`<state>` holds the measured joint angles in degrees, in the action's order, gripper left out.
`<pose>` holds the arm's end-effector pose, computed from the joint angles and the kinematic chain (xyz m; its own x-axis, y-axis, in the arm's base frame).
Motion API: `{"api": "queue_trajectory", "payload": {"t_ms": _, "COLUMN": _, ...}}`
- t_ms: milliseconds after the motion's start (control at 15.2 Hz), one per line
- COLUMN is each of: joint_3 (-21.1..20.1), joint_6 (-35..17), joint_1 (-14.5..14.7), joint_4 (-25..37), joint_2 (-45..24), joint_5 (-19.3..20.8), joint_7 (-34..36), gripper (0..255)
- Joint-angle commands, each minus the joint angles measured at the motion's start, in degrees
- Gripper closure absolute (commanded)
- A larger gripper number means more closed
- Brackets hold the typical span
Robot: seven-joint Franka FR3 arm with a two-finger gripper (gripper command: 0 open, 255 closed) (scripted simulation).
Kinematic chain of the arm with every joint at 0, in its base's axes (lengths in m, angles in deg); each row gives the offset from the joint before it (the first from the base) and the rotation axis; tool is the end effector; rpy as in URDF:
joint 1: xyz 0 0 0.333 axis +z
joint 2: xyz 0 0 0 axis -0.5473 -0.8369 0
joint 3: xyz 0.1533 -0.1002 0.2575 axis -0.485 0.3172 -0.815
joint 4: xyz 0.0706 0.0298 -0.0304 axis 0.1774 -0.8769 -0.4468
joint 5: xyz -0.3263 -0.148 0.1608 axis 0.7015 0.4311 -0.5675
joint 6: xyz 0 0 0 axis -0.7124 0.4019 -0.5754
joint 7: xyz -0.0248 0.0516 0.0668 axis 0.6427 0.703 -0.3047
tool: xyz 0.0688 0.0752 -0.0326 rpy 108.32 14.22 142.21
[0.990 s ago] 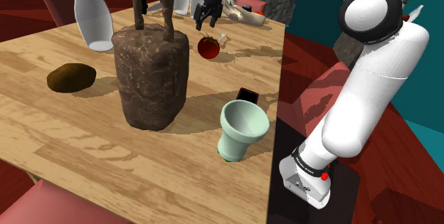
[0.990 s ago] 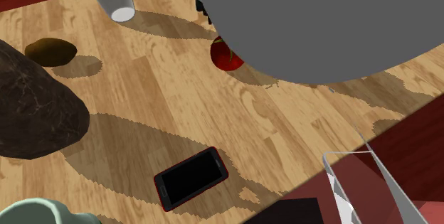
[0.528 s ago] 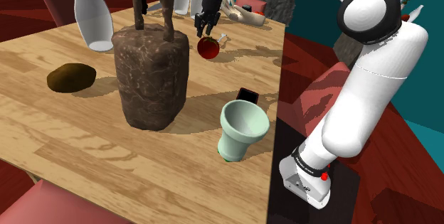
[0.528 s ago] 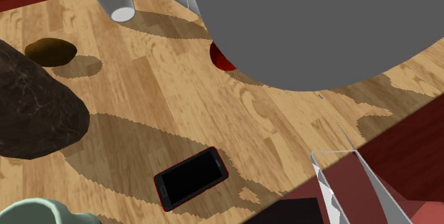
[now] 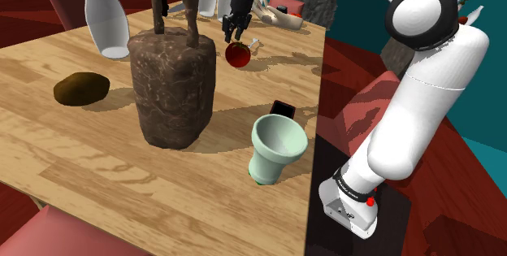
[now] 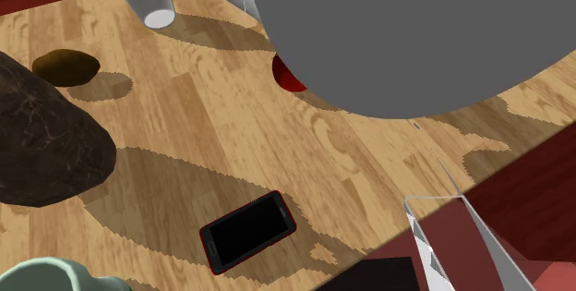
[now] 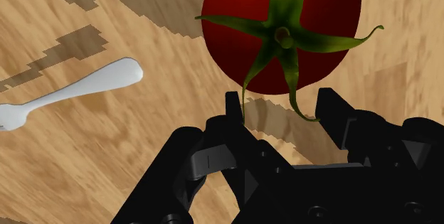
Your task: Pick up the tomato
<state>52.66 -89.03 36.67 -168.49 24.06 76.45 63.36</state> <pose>0.6342 0.0168 0.5112 0.9894 0.0961 0.1087 0.0963 -0.9953 0.0035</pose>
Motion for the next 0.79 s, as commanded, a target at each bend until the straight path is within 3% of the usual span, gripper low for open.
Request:
{"api": "queue_trajectory", "payload": {"t_ms": 0, "joint_3": 0.03, "joint_6": 0.77, "joint_1": -0.04, "joint_4": 0.60, "joint_2": 0.07, "joint_5": 0.00, "joint_7": -0.05, "gripper": 255}}
{"api": "queue_trajectory", "payload": {"t_ms": 726, "joint_3": 0.05, "joint_6": 9.43, "joint_1": -0.09, "joint_4": 9.72, "joint_2": -0.39, "joint_5": 0.00, "joint_7": 0.00, "gripper": 255}}
